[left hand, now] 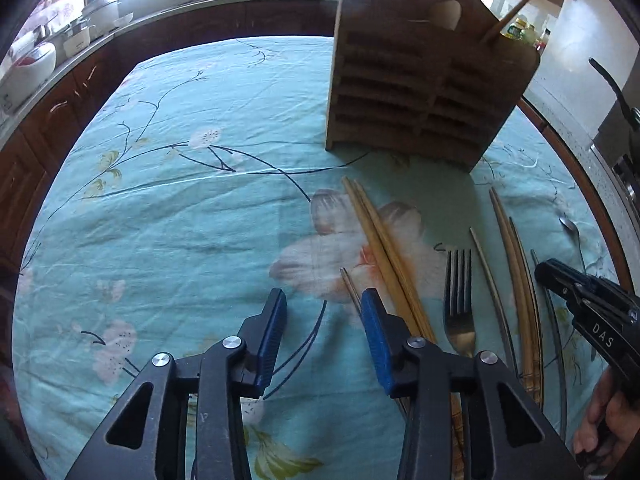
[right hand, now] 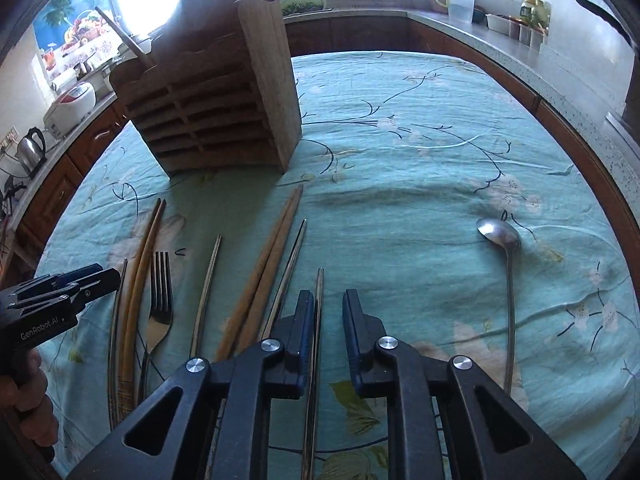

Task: Organize utensils
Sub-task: 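Move both open tools back down to the chopsticks on the cloth, then grasp a chopstick with the left tool while the right tool grasps another and lifts, then drop the left tool's chopstick into the holder while the right tool releases its chopstick there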

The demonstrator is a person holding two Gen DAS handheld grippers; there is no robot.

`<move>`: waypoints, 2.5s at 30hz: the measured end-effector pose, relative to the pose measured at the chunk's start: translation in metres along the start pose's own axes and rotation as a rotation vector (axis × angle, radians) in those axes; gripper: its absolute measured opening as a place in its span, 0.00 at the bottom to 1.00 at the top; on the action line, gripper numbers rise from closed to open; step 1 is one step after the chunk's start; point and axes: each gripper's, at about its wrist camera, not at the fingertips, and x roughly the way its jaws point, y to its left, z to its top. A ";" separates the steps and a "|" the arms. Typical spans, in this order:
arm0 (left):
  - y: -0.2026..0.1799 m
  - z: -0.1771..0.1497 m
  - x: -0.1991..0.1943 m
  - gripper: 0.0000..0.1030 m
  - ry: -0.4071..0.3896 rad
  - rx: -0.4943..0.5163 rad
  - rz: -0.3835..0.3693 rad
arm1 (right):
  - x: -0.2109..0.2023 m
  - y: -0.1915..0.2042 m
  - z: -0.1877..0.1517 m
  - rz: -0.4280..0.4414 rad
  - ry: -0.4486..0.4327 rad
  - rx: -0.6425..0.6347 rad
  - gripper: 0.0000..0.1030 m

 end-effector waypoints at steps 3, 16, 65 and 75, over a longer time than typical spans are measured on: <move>-0.018 -0.005 0.000 0.35 -0.002 0.075 0.043 | 0.002 0.008 -0.001 -0.035 -0.010 -0.047 0.14; -0.029 -0.011 -0.003 0.04 -0.030 0.147 0.007 | 0.000 0.004 0.001 0.027 -0.029 -0.013 0.04; 0.038 0.052 -0.245 0.03 -0.660 0.065 -0.231 | -0.204 -0.001 0.147 0.226 -0.676 0.114 0.04; 0.045 0.107 -0.174 0.03 -0.713 -0.046 -0.210 | -0.154 -0.003 0.191 0.174 -0.691 0.189 0.04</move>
